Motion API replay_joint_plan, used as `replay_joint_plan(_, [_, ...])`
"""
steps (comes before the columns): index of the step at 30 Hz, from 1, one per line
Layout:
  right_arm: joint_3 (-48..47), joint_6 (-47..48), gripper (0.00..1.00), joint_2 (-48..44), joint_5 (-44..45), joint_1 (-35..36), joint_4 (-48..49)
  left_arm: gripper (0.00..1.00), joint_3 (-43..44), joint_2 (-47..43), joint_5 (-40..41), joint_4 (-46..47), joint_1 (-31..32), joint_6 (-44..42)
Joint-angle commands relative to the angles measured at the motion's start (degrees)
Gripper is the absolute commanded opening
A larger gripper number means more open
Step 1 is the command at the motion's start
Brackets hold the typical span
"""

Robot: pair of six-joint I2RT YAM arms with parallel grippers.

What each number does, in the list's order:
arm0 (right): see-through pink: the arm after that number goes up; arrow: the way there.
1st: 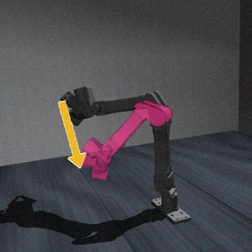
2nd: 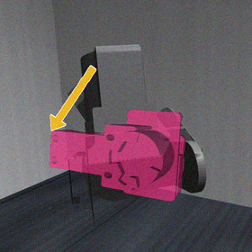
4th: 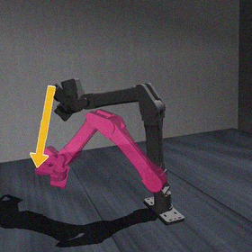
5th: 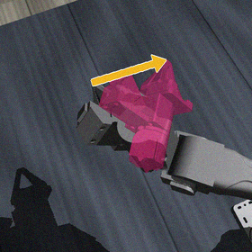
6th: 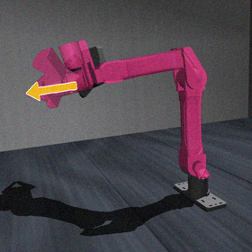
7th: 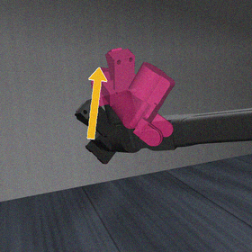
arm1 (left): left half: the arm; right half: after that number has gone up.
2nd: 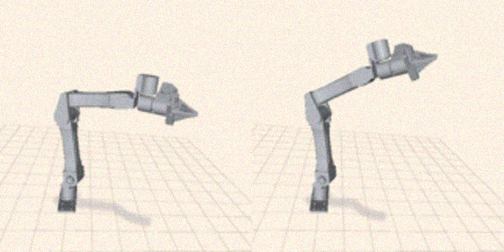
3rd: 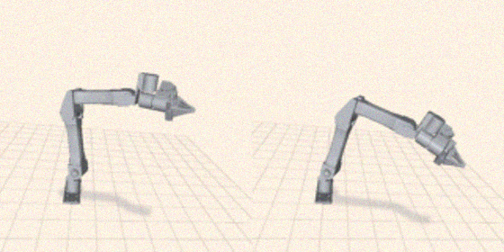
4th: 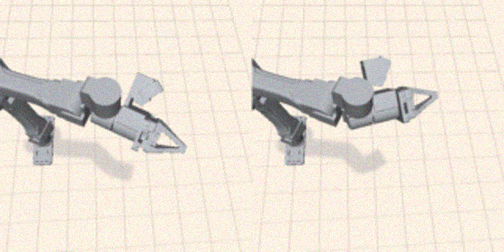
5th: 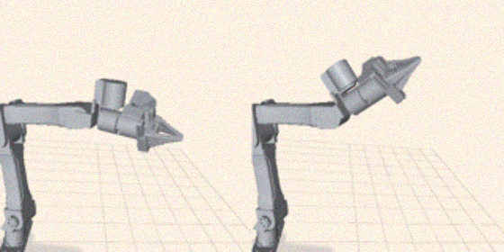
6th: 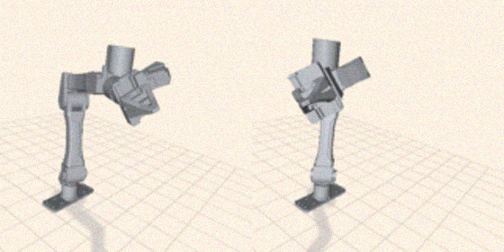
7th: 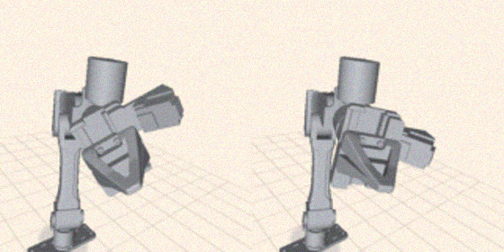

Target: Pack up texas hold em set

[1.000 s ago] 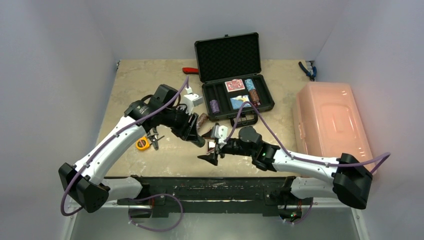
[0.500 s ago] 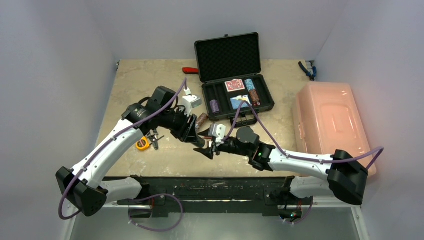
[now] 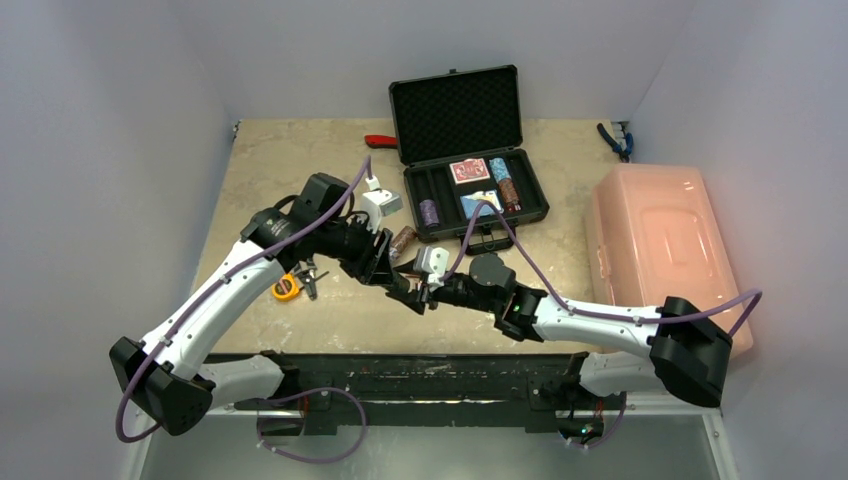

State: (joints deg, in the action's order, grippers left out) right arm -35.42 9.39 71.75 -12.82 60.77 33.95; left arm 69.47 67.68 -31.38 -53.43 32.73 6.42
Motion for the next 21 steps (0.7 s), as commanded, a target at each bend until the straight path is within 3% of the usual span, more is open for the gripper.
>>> replay_joint_plan(1, [-2.34, 0.10, 0.52, -0.07, 1.35, 0.49, 1.95, 0.00, 0.23, -1.99, -3.30, 3.92, -0.40, -0.09])
replay_joint_plan(5, [-2.74, 0.08, 0.43, 0.31, 1.72, 0.52, 1.45, 0.00, 0.15, -2.22, -3.72, 4.13, -0.39, -0.10])
replay_joint_plan(9, [-3.05, -0.23, 0.23, 0.74, 1.83, 0.57, 1.26, 0.00, -0.13, -2.56, -3.79, 4.46, -0.63, 0.00])
replay_joint_plan(11, [-3.29, -0.46, 0.13, 0.76, 1.75, 0.65, 1.08, 0.05, -0.21, -2.61, -3.69, 4.51, -0.91, 0.17])
replay_joint_plan(14, [-3.81, -0.55, 0.00, 0.76, 1.57, 0.66, 0.49, 0.24, -0.59, -3.00, -3.65, 4.99, -1.53, 0.64])
replay_joint_plan(18, [-4.00, -0.64, 0.00, 0.44, 1.80, 0.75, 0.24, 0.55, -0.98, -3.77, -2.38, 5.47, -3.01, 1.67])
replay_joint_plan(19, [-3.97, -0.72, 0.00, 0.34, 1.87, 0.75, 0.11, 0.69, -1.18, -4.17, -2.05, 5.84, -3.66, 2.01])
replay_joint_plan(21, [-3.98, -0.76, 0.00, 0.16, 2.12, 0.75, -0.19, 0.85, -1.66, -4.93, -1.52, 6.60, -5.17, 2.86])
